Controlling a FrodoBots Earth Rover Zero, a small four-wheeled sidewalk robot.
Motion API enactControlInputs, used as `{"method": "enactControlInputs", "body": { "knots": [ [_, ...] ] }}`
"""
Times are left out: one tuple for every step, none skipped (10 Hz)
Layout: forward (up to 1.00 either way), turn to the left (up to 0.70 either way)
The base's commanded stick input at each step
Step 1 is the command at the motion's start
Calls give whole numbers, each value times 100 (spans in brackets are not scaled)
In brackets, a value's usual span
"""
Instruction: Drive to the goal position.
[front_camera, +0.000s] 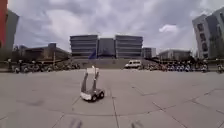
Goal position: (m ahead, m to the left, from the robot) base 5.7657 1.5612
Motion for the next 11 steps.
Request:
{"method": "enactControlInputs", "body": {
  "knots": [
    [85, -36],
    [85, -36],
    [44, -39],
    [17, -32],
    [11, -15],
    [5, 0],
    [5, 0],
    [6, 0],
    [9, -1],
    [13, -2],
    [80, -2]
  ]
}}
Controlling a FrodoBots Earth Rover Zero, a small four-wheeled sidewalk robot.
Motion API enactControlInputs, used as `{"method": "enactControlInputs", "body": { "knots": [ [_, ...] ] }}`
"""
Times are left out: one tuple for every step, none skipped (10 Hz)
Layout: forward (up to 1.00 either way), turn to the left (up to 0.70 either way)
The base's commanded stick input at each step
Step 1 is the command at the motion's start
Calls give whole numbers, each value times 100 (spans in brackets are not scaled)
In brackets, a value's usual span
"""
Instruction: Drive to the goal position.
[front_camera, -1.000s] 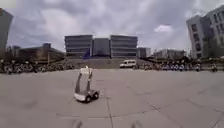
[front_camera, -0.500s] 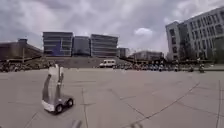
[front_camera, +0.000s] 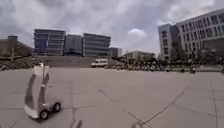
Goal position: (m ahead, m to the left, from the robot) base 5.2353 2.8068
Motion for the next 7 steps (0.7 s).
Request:
{"method": "enactControlInputs", "body": {
  "knots": [
    [85, -2],
    [85, -2],
    [85, -2],
    [85, -2],
    [85, -2],
    [85, -1],
    [85, 3]
  ]
}}
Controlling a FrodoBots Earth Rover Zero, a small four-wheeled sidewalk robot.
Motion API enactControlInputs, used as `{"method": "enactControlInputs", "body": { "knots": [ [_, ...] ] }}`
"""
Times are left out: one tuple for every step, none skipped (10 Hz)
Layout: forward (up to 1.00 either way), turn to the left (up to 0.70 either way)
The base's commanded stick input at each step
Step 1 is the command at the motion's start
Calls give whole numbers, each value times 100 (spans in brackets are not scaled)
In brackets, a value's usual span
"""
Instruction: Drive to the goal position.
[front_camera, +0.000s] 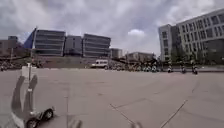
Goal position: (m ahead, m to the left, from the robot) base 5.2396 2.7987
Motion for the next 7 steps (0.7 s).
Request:
{"method": "enactControlInputs", "body": {
  "knots": [
    [85, 9],
    [85, 19],
    [85, 30],
    [85, 3],
    [85, 1],
    [85, -1],
    [85, -2]
  ]
}}
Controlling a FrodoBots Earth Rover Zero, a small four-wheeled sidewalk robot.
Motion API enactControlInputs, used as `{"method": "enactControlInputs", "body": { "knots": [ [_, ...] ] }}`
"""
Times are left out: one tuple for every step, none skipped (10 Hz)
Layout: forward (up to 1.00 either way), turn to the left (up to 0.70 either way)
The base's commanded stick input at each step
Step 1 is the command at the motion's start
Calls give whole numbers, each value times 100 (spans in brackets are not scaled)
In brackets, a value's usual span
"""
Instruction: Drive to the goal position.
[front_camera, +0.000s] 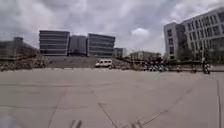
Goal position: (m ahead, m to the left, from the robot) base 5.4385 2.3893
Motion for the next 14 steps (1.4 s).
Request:
{"method": "enactControlInputs", "body": {
  "knots": [
    [85, 0],
    [85, 2],
    [85, 6],
    [85, 13],
    [85, 22],
    [85, 30],
    [85, 14],
    [85, 8],
    [85, 8],
    [85, 17],
    [85, 30],
    [85, 30],
    [85, 21],
    [85, 11]
  ]
}}
